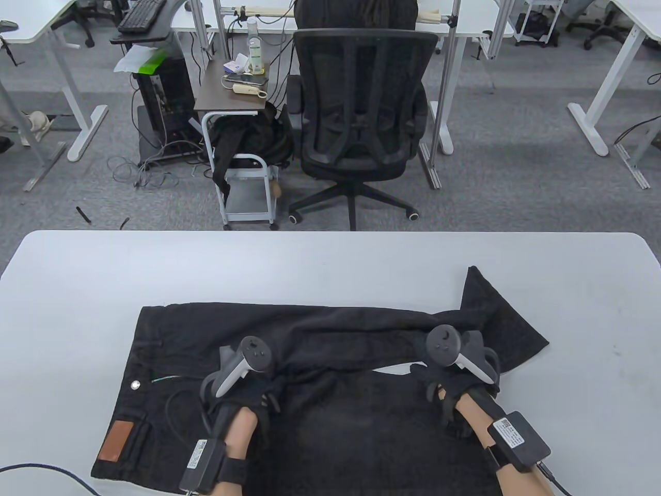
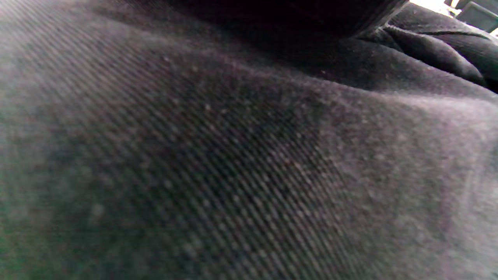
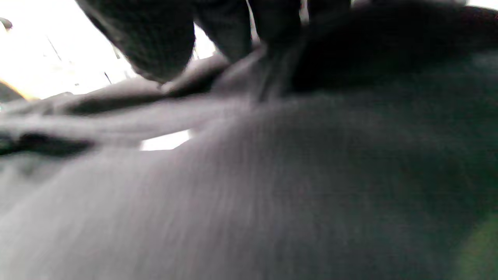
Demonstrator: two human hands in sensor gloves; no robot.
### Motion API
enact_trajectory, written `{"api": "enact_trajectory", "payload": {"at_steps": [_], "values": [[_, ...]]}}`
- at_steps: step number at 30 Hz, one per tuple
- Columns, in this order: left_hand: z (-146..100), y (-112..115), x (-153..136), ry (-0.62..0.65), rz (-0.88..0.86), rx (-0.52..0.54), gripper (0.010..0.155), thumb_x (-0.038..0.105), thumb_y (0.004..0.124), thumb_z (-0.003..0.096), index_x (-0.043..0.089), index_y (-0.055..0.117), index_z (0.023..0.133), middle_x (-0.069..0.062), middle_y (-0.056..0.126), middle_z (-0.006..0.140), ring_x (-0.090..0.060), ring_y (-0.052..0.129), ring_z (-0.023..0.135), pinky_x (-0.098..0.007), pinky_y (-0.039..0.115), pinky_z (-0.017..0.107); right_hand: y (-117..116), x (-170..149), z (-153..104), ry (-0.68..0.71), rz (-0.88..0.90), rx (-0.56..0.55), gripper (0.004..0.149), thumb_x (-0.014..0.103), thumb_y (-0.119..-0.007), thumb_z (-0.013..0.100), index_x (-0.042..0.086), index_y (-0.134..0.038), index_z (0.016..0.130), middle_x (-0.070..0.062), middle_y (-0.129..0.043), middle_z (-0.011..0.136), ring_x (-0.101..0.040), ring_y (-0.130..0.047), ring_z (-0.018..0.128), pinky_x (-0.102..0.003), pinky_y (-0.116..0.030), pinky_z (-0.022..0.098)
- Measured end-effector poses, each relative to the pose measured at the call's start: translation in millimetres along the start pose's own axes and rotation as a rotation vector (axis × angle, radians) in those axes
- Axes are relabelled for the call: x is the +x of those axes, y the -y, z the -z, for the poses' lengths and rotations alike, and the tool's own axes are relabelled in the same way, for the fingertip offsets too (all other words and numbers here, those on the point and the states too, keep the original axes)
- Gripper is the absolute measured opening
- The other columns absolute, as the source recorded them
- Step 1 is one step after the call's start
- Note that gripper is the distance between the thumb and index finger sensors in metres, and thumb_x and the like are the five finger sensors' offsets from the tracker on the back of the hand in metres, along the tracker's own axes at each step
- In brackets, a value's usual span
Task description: Fold trousers
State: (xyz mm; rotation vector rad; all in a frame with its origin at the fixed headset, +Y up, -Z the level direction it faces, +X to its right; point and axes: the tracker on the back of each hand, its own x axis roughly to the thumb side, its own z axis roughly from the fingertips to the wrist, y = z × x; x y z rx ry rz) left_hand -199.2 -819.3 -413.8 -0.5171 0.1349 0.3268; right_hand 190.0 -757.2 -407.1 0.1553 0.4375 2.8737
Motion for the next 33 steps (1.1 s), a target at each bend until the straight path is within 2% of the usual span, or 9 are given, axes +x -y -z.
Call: {"api": "enact_trajectory", "payload": {"at_steps": [3, 4, 6, 11, 15, 17, 25, 29, 33], "values": [[1.4, 0.7, 0.1, -0.004, 0.002, 0.005, 0.063, 0.055, 0.064, 0.0525, 0.032, 0.046, 0.109, -0.001, 0.032, 0.125, -0.035, 0.029, 0.115, -0.061, 0.033, 0.078, -10.8, -2.1, 4.7, -0.040, -0.038, 0.049, 0.074, 0.058, -0.070, 0.044, 0.026, -0.052, 0.108, -0.006, -0.049, 0.116, -0.039, -0.038, 0.108, -0.064, -0.033, 0.075], [0.7, 1.0, 0.3, -0.010, 0.007, 0.007, 0.063, 0.055, 0.064, 0.0524, 0.033, 0.046, 0.109, 0.000, 0.032, 0.125, -0.035, 0.029, 0.115, -0.061, 0.033, 0.078, -13.9, -7.6, 6.5, -0.085, -0.066, 0.055, 0.076, 0.060, -0.070, 0.042, 0.023, -0.053, 0.107, -0.010, -0.057, 0.114, -0.037, -0.046, 0.107, -0.063, -0.034, 0.075], [0.1, 1.6, 0.8, -0.013, 0.006, 0.011, 0.063, 0.055, 0.064, 0.0524, 0.033, 0.045, 0.109, 0.000, 0.031, 0.125, -0.035, 0.029, 0.115, -0.061, 0.033, 0.078, -16.2, -13.4, 5.4, -0.116, -0.077, 0.096, 0.076, 0.063, -0.068, 0.042, 0.024, -0.056, 0.106, -0.007, -0.050, 0.115, -0.037, -0.040, 0.108, -0.064, -0.031, 0.075], [1.9, -0.1, 0.9, -0.018, 0.013, -0.001, 0.064, 0.055, 0.064, 0.0524, 0.033, 0.044, 0.109, -0.001, 0.032, 0.124, -0.035, 0.029, 0.115, -0.061, 0.034, 0.078, -19.2, -21.7, -2.3, -0.139, 0.007, 0.251, 0.091, 0.068, -0.071, 0.039, 0.023, -0.039, 0.110, -0.007, -0.029, 0.118, -0.037, -0.021, 0.110, -0.064, -0.019, 0.074], [3.3, -9.8, -1.5, -0.022, -0.036, -0.036, 0.064, 0.055, 0.065, 0.0522, 0.032, 0.047, 0.109, -0.002, 0.036, 0.125, -0.035, 0.032, 0.115, -0.060, 0.036, 0.079, -22.0, -17.0, -2.5, -0.116, -0.044, 0.166, 0.086, 0.062, -0.075, 0.040, 0.021, -0.044, 0.109, -0.010, -0.035, 0.117, -0.041, -0.029, 0.109, -0.067, -0.024, 0.074], [1.6, -22.3, -3.9, -0.026, -0.044, -0.020, 0.064, 0.055, 0.065, 0.0521, 0.032, 0.047, 0.109, -0.004, 0.038, 0.125, -0.037, 0.036, 0.115, -0.060, 0.039, 0.079, -21.6, -15.4, -1.9, -0.115, -0.051, 0.173, 0.085, 0.061, -0.075, 0.041, 0.020, -0.044, 0.109, -0.010, -0.035, 0.117, -0.042, -0.030, 0.108, -0.067, -0.026, 0.074], [17.6, -98.0, -32.3, -0.015, -0.066, 0.245, 0.064, 0.052, 0.069, 0.0517, 0.033, 0.047, 0.108, -0.001, 0.039, 0.124, -0.034, 0.036, 0.115, -0.059, 0.039, 0.079, -22.4, -13.8, -2.2, -0.106, -0.041, 0.171, 0.085, 0.060, -0.075, 0.041, 0.018, -0.044, 0.109, -0.012, -0.035, 0.116, -0.044, -0.030, 0.107, -0.067, -0.026, 0.073], [39.0, -117.5, -43.3, -0.021, -0.107, 0.298, 0.064, 0.048, 0.072, 0.0517, 0.034, 0.046, 0.108, -0.001, 0.040, 0.124, -0.034, 0.035, 0.115, -0.060, 0.038, 0.079, -23.2, -12.3, -2.2, -0.105, -0.054, 0.167, 0.084, 0.059, -0.075, 0.042, 0.018, -0.044, 0.109, -0.013, -0.035, 0.116, -0.045, -0.030, 0.107, -0.067, -0.027, 0.073], [68.6, -121.1, -43.4, -0.065, 0.025, 0.286, 0.065, 0.047, 0.073, 0.0517, 0.037, 0.043, 0.108, 0.002, 0.039, 0.124, -0.032, 0.033, 0.115, -0.059, 0.037, 0.080, -22.7, -11.8, -2.2, -0.105, -0.055, 0.169, 0.084, 0.059, -0.075, 0.042, 0.018, -0.044, 0.109, -0.013, -0.035, 0.116, -0.045, -0.030, 0.107, -0.067, -0.027, 0.073]]}}
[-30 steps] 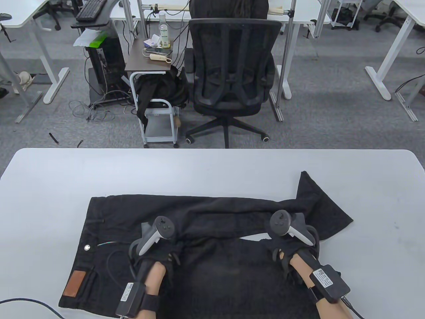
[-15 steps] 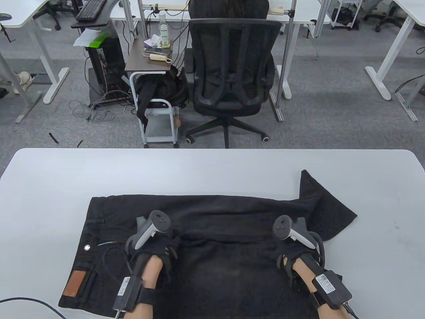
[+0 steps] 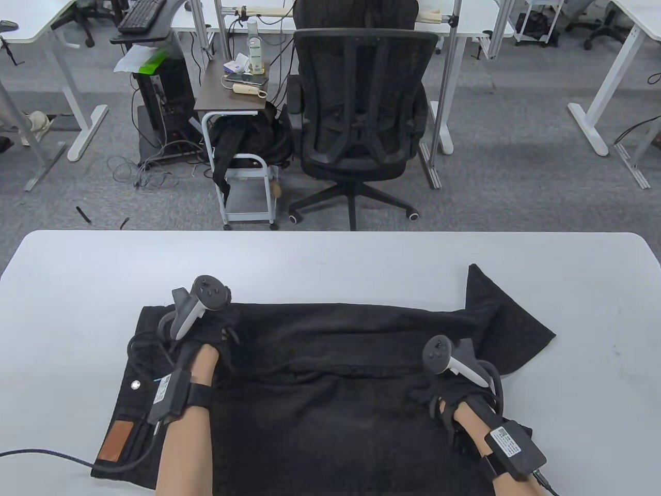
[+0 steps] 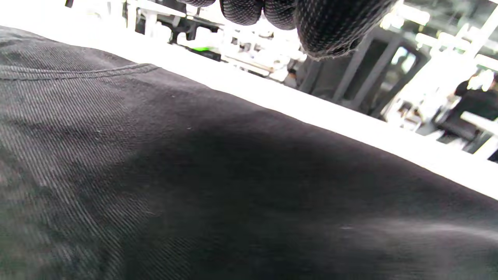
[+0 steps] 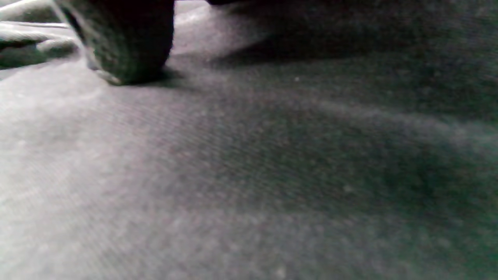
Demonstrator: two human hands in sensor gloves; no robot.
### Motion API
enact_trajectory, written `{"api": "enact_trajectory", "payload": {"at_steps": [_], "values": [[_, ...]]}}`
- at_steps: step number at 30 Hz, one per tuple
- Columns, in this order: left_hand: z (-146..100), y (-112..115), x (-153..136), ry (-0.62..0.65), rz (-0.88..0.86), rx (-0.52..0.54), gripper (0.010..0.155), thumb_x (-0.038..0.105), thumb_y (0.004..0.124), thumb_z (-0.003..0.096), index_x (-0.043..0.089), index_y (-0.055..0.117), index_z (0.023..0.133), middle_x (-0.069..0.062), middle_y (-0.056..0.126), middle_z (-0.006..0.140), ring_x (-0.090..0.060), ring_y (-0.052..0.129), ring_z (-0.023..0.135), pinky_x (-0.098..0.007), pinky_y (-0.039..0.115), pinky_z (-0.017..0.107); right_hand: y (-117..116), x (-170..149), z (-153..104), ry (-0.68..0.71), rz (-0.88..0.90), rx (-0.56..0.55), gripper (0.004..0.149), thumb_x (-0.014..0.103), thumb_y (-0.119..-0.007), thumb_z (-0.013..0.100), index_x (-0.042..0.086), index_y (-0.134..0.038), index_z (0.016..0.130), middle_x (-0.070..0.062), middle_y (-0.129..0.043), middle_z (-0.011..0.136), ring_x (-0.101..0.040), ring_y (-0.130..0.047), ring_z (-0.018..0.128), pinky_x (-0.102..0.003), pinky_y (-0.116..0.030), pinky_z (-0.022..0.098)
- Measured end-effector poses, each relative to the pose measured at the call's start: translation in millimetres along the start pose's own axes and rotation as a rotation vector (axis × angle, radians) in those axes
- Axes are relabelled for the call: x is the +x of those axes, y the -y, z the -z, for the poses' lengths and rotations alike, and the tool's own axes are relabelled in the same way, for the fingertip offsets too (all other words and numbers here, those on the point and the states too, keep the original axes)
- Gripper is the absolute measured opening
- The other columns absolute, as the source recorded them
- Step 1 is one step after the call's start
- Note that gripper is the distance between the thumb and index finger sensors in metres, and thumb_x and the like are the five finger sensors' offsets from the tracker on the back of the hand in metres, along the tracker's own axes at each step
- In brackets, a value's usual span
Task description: Fold trousers
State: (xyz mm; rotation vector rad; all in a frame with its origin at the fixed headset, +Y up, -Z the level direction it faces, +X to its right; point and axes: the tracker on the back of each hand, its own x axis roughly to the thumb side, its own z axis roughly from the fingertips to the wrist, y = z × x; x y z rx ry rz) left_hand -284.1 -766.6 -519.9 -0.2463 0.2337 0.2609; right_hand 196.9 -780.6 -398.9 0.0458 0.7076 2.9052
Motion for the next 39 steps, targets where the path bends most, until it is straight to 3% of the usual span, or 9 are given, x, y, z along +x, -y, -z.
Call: {"api": "enact_trajectory", "payload": {"at_steps": [7, 12, 16, 21, 23, 27, 35, 37, 39], "values": [[39.9, 26.6, 5.4, -0.010, 0.123, -0.121, 0.068, 0.045, 0.076, 0.0513, 0.042, 0.038, 0.108, 0.006, 0.037, 0.124, -0.029, 0.024, 0.117, -0.060, 0.028, 0.081, 0.7, 0.2, 0.5, 0.000, 0.001, 0.008, 0.085, 0.059, -0.075, 0.042, 0.018, -0.043, 0.109, -0.014, -0.034, 0.116, -0.046, -0.030, 0.106, -0.067, -0.027, 0.073], [39.0, 26.9, 15.0, 0.073, 0.200, -0.033, 0.059, 0.038, 0.084, 0.0485, 0.033, 0.062, 0.103, -0.004, 0.075, 0.105, -0.035, 0.061, 0.104, -0.058, 0.042, 0.080, 1.2, 0.6, 0.0, 0.000, 0.001, 0.011, 0.084, 0.058, -0.075, 0.042, 0.018, -0.043, 0.108, -0.014, -0.034, 0.115, -0.046, -0.030, 0.106, -0.067, -0.027, 0.073], [20.4, 10.1, 25.9, 0.174, 0.303, 0.107, 0.047, 0.035, 0.090, 0.0458, 0.028, 0.082, 0.091, -0.004, 0.094, 0.089, -0.033, 0.080, 0.093, -0.056, 0.055, 0.077, 0.4, 0.0, -0.6, 0.001, 0.006, 0.011, 0.084, 0.058, -0.074, 0.042, 0.018, -0.043, 0.109, -0.013, -0.033, 0.116, -0.046, -0.029, 0.106, -0.067, -0.026, 0.073], [-30.9, 1.5, 24.0, 0.340, 0.421, 0.313, 0.046, 0.036, 0.089, 0.0463, 0.028, 0.083, 0.091, -0.004, 0.093, 0.092, -0.034, 0.079, 0.095, -0.056, 0.056, 0.076, -1.1, -0.8, 0.5, 0.001, 0.009, 0.012, 0.084, 0.058, -0.074, 0.042, 0.018, -0.042, 0.109, -0.014, -0.032, 0.116, -0.046, -0.028, 0.106, -0.067, -0.026, 0.073], [-55.1, 9.3, 21.7, 0.372, 0.485, 0.231, 0.047, 0.039, 0.084, 0.0475, 0.031, 0.080, 0.093, -0.001, 0.091, 0.096, -0.032, 0.078, 0.098, -0.055, 0.057, 0.077, -0.7, -0.4, 1.0, 0.001, 0.005, 0.015, 0.084, 0.058, -0.074, 0.042, 0.018, -0.041, 0.109, -0.014, -0.032, 0.116, -0.046, -0.028, 0.106, -0.067, -0.026, 0.073], [-77.9, 29.6, 11.7, 0.298, 0.347, -0.125, 0.051, 0.042, 0.076, 0.0505, 0.029, 0.071, 0.100, -0.002, 0.075, 0.110, -0.033, 0.058, 0.109, -0.057, 0.049, 0.079, -1.0, 0.1, 1.5, -0.001, 0.003, 0.017, 0.085, 0.058, -0.073, 0.042, 0.018, -0.041, 0.109, -0.014, -0.031, 0.116, -0.046, -0.028, 0.106, -0.067, -0.026, 0.073], [-67.7, 12.1, 5.5, 0.268, 0.217, -0.029, 0.052, 0.035, 0.079, 0.0510, 0.032, 0.067, 0.102, -0.007, 0.083, 0.106, -0.032, 0.090, 0.089, -0.053, 0.071, 0.068, -1.8, -0.5, 2.7, 0.000, 0.008, 0.018, 0.084, 0.058, -0.073, 0.042, 0.017, -0.041, 0.109, -0.014, -0.031, 0.116, -0.046, -0.027, 0.106, -0.067, -0.025, 0.073], [-58.8, 16.7, 12.8, 0.284, 0.355, 0.029, 0.055, 0.034, 0.084, 0.0492, 0.033, 0.067, 0.102, -0.006, 0.077, 0.110, -0.032, 0.083, 0.094, -0.053, 0.066, 0.071, -2.1, -0.7, 2.9, -0.001, 0.009, 0.019, 0.084, 0.058, -0.073, 0.042, 0.017, -0.041, 0.109, -0.014, -0.030, 0.116, -0.046, -0.028, 0.106, -0.067, -0.025, 0.073], [-51.1, 25.8, 19.8, 0.282, 0.509, -0.024, 0.061, 0.039, 0.085, 0.0483, 0.042, 0.060, 0.104, 0.005, 0.058, 0.120, -0.030, 0.056, 0.111, -0.054, 0.054, 0.079, -2.4, -0.9, 3.2, 0.000, 0.009, 0.019, 0.084, 0.058, -0.073, 0.042, 0.017, -0.040, 0.109, -0.014, -0.030, 0.116, -0.046, -0.026, 0.106, -0.067, -0.025, 0.073]]}}
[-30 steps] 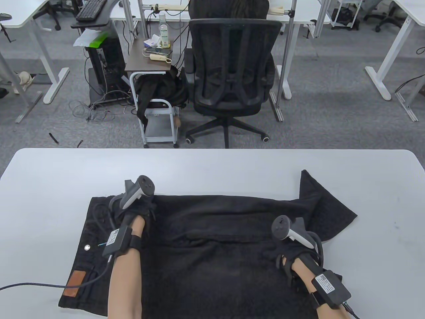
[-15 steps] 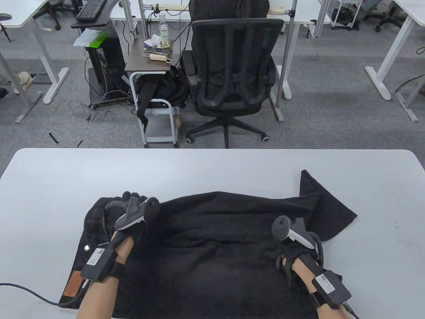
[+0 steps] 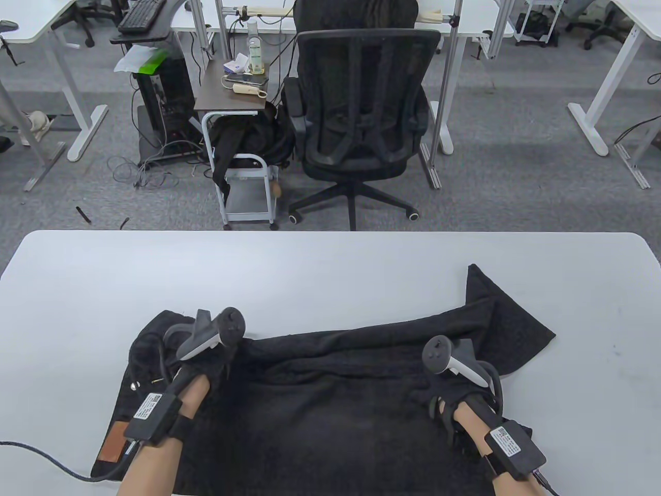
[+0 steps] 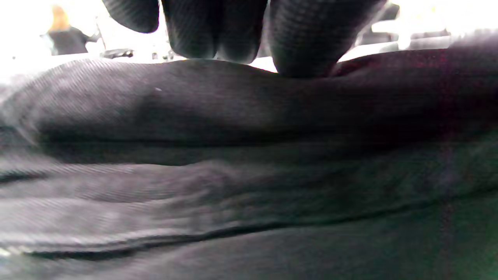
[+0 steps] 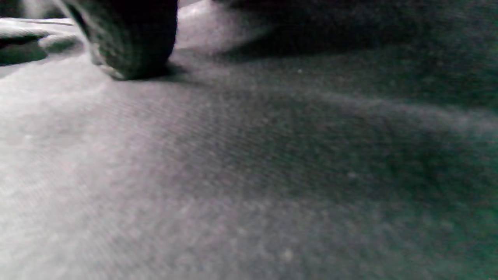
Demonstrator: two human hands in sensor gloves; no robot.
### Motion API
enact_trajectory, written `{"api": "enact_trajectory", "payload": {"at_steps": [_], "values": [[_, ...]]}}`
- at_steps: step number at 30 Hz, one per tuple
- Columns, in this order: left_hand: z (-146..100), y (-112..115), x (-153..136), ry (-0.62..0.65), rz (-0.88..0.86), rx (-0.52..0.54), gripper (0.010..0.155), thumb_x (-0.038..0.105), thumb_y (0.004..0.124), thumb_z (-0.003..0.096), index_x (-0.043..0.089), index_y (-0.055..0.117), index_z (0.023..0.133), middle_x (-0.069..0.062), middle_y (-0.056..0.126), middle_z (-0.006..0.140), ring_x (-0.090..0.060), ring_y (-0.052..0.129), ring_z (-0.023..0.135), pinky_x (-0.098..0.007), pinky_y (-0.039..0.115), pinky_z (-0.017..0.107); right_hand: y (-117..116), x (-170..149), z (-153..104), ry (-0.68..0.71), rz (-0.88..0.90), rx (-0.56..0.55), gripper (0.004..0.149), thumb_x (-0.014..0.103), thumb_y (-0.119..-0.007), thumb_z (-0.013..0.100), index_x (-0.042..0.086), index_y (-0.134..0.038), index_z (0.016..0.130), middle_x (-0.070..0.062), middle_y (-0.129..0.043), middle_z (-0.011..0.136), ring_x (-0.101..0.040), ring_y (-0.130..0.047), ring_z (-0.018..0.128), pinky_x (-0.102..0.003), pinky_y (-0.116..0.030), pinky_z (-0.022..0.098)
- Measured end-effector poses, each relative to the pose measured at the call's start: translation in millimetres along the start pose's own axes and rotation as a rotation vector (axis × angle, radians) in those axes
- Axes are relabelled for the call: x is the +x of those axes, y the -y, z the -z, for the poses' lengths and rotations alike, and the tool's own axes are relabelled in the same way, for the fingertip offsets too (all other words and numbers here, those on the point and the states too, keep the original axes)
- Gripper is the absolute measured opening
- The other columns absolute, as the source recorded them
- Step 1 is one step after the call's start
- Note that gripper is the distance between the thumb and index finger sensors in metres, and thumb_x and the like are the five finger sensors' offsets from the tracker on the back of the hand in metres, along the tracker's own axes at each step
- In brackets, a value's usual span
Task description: Fold trousers
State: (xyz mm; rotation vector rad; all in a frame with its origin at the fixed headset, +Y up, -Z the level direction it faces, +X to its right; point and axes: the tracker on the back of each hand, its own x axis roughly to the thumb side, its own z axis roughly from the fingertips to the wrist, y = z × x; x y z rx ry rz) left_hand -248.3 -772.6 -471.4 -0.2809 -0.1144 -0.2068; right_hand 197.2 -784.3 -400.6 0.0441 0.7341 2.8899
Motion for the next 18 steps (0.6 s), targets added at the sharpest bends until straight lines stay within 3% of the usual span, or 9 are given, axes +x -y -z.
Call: {"api": "enact_trajectory", "payload": {"at_steps": [3, 7, 12, 14, 18], "values": [[14.4, 11.7, 4.5, -0.019, -0.076, -0.183, 0.068, 0.036, 0.081, 0.0514, 0.044, 0.043, 0.107, 0.009, 0.034, 0.125, -0.028, 0.025, 0.117, -0.058, 0.033, 0.082, -0.3, -0.1, 0.1, 0.000, 0.003, 0.001, 0.084, 0.058, -0.073, 0.042, 0.018, -0.040, 0.109, -0.014, -0.030, 0.116, -0.046, -0.026, 0.106, -0.067, -0.025, 0.073], [19.3, 14.2, 3.5, 0.010, -0.148, -0.202, 0.062, 0.031, 0.083, 0.0511, 0.039, 0.054, 0.106, 0.004, 0.059, 0.119, -0.030, 0.044, 0.115, -0.058, 0.039, 0.081, -0.7, -0.5, 0.6, 0.000, 0.004, 0.003, 0.084, 0.058, -0.073, 0.043, 0.018, -0.040, 0.109, -0.014, -0.029, 0.116, -0.046, -0.025, 0.106, -0.067, -0.024, 0.073], [13.1, -6.0, -1.0, 0.024, -0.016, -0.032, 0.048, 0.038, 0.094, 0.0447, 0.032, 0.080, 0.090, 0.001, 0.088, 0.099, -0.031, 0.070, 0.104, -0.055, 0.052, 0.079, -1.0, -0.9, 1.9, 0.000, 0.004, 0.007, 0.084, 0.058, -0.073, 0.043, 0.018, -0.039, 0.109, -0.013, -0.029, 0.116, -0.046, -0.025, 0.106, -0.067, -0.024, 0.073], [8.3, -24.9, -9.1, -0.005, 0.024, 0.090, 0.044, 0.041, 0.093, 0.0436, 0.032, 0.084, 0.086, 0.002, 0.095, 0.091, -0.029, 0.078, 0.100, -0.054, 0.057, 0.078, -1.2, -1.4, 2.2, 0.001, 0.007, 0.007, 0.084, 0.058, -0.073, 0.043, 0.018, -0.039, 0.109, -0.014, -0.029, 0.116, -0.046, -0.025, 0.106, -0.067, -0.024, 0.073], [0.1, -64.7, -36.9, -0.170, -0.017, 0.437, 0.044, 0.040, 0.092, 0.0448, 0.030, 0.083, 0.087, -0.001, 0.095, 0.088, -0.032, 0.080, 0.096, -0.055, 0.058, 0.076, -1.8, -1.9, 2.7, 0.001, 0.008, -0.002, 0.085, 0.059, -0.073, 0.042, 0.019, -0.039, 0.109, -0.013, -0.029, 0.116, -0.045, -0.025, 0.106, -0.066, -0.024, 0.073]]}}
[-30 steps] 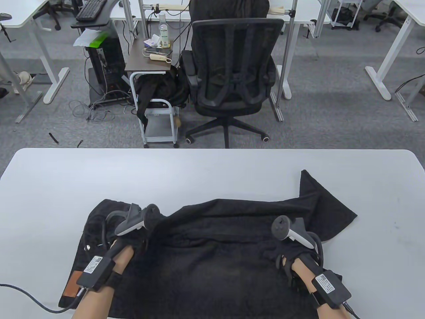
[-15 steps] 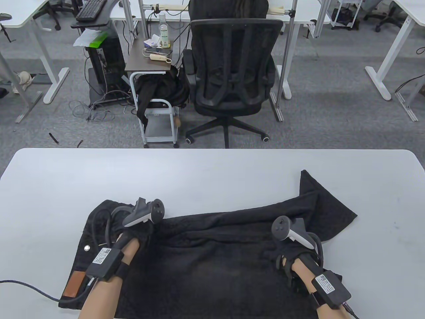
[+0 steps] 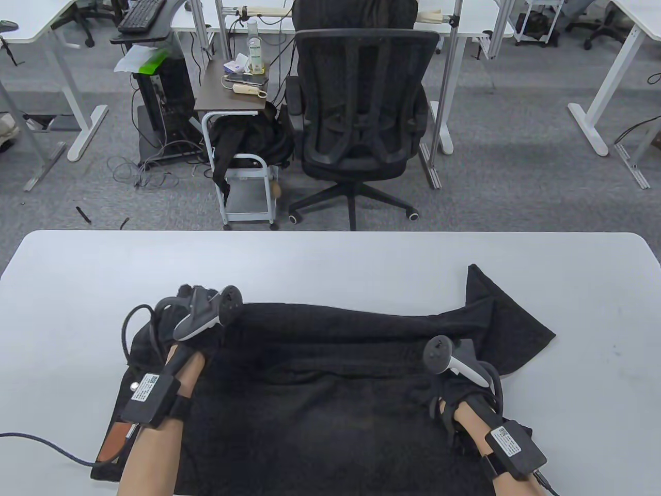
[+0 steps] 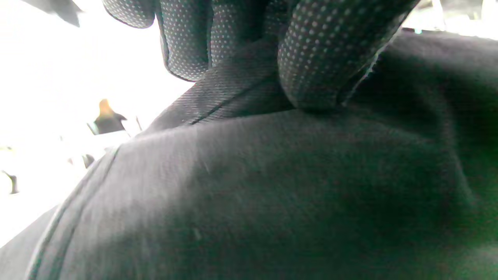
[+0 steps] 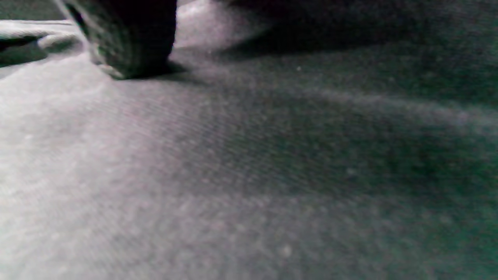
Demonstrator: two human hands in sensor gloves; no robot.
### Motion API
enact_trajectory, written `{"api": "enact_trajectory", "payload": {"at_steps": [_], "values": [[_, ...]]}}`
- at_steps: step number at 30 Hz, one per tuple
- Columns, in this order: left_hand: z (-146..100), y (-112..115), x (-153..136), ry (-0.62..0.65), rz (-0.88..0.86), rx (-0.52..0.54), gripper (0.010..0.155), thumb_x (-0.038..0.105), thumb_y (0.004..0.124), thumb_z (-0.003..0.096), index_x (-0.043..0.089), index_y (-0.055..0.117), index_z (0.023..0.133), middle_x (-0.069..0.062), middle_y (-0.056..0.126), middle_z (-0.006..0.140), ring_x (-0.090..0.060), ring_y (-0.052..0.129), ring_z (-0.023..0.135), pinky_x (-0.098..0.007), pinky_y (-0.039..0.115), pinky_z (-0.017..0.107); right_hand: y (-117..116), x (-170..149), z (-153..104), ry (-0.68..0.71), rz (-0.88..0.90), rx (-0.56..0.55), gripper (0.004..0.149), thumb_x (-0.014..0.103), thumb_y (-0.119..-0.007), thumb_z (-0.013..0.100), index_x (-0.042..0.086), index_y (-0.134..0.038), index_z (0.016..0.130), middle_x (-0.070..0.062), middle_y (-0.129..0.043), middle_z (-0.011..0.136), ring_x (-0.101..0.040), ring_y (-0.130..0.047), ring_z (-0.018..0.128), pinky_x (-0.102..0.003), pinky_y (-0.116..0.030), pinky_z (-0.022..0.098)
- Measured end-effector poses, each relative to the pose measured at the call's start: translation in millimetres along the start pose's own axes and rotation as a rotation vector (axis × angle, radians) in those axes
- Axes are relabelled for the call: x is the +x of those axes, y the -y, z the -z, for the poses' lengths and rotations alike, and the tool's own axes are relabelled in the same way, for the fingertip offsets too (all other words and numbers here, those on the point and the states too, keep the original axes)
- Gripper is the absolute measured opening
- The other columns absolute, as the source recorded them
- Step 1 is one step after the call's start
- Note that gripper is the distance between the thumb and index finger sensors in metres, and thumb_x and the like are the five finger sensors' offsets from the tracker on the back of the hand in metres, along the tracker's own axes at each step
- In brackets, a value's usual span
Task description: Fold trousers
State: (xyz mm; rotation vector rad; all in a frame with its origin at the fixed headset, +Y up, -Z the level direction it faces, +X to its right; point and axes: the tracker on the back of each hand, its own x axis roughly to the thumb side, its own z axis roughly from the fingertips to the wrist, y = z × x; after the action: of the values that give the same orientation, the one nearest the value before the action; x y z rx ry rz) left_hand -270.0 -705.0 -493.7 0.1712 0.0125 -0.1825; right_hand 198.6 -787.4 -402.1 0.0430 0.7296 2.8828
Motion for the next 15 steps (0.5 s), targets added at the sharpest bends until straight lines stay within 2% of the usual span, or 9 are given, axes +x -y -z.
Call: {"api": "enact_trajectory", "payload": {"at_steps": [1, 2, 3, 7, 12, 15], "values": [[3.6, -1.9, -5.2, -0.046, 0.002, 0.056, 0.044, 0.037, 0.089, 0.0466, 0.030, 0.081, 0.089, -0.001, 0.093, 0.093, -0.033, 0.077, 0.099, -0.056, 0.056, 0.077, -0.8, 0.2, 0.6, 0.005, 0.000, -0.013, 0.084, 0.059, -0.072, 0.042, 0.019, -0.039, 0.109, -0.012, -0.029, 0.116, -0.045, -0.025, 0.107, -0.066, -0.024, 0.073], [5.8, -0.7, -7.0, -0.067, 0.007, 0.051, 0.046, 0.034, 0.086, 0.0480, 0.029, 0.077, 0.093, -0.002, 0.087, 0.100, -0.034, 0.072, 0.102, -0.056, 0.054, 0.077, -1.7, -0.1, 1.5, 0.007, -0.003, -0.025, 0.084, 0.059, -0.071, 0.042, 0.020, -0.039, 0.109, -0.012, -0.029, 0.116, -0.044, -0.025, 0.107, -0.066, -0.023, 0.074], [7.3, 3.3, -7.7, -0.091, 0.005, -0.001, 0.049, 0.035, 0.085, 0.0484, 0.029, 0.074, 0.096, -0.003, 0.083, 0.103, -0.035, 0.068, 0.104, -0.057, 0.053, 0.077, -3.4, -0.7, 2.6, 0.012, -0.008, -0.043, 0.085, 0.060, -0.070, 0.041, 0.020, -0.038, 0.109, -0.012, -0.029, 0.116, -0.044, -0.024, 0.107, -0.065, -0.023, 0.074], [4.5, 28.2, 1.8, -0.049, -0.038, -0.155, 0.054, 0.042, 0.082, 0.0490, 0.031, 0.068, 0.100, -0.002, 0.075, 0.111, -0.034, 0.063, 0.108, -0.056, 0.052, 0.078, -4.0, -4.1, 8.7, 0.026, 0.012, -0.088, 0.086, 0.061, -0.069, 0.040, 0.022, -0.038, 0.109, -0.010, -0.028, 0.116, -0.041, -0.021, 0.107, -0.064, -0.020, 0.074], [-14.0, 67.2, 26.4, -0.041, -0.231, -0.482, 0.063, 0.052, 0.075, 0.0499, 0.034, 0.054, 0.107, -0.001, 0.058, 0.121, -0.035, 0.052, 0.112, -0.058, 0.049, 0.079, -4.0, -4.7, 13.0, 0.029, 0.015, -0.118, 0.086, 0.062, -0.068, 0.039, 0.023, -0.038, 0.109, -0.008, -0.028, 0.117, -0.039, -0.020, 0.108, -0.064, -0.017, 0.074], [-27.6, 90.6, 42.1, -0.046, -0.281, -0.668, 0.067, 0.057, 0.071, 0.0499, 0.036, 0.047, 0.109, 0.000, 0.046, 0.124, -0.037, 0.044, 0.114, -0.059, 0.048, 0.078, -2.6, -6.2, 13.3, 0.005, -0.004, -0.122, 0.087, 0.064, -0.068, 0.038, 0.024, -0.038, 0.109, -0.007, -0.028, 0.117, -0.039, -0.018, 0.108, -0.065, -0.016, 0.074]]}}
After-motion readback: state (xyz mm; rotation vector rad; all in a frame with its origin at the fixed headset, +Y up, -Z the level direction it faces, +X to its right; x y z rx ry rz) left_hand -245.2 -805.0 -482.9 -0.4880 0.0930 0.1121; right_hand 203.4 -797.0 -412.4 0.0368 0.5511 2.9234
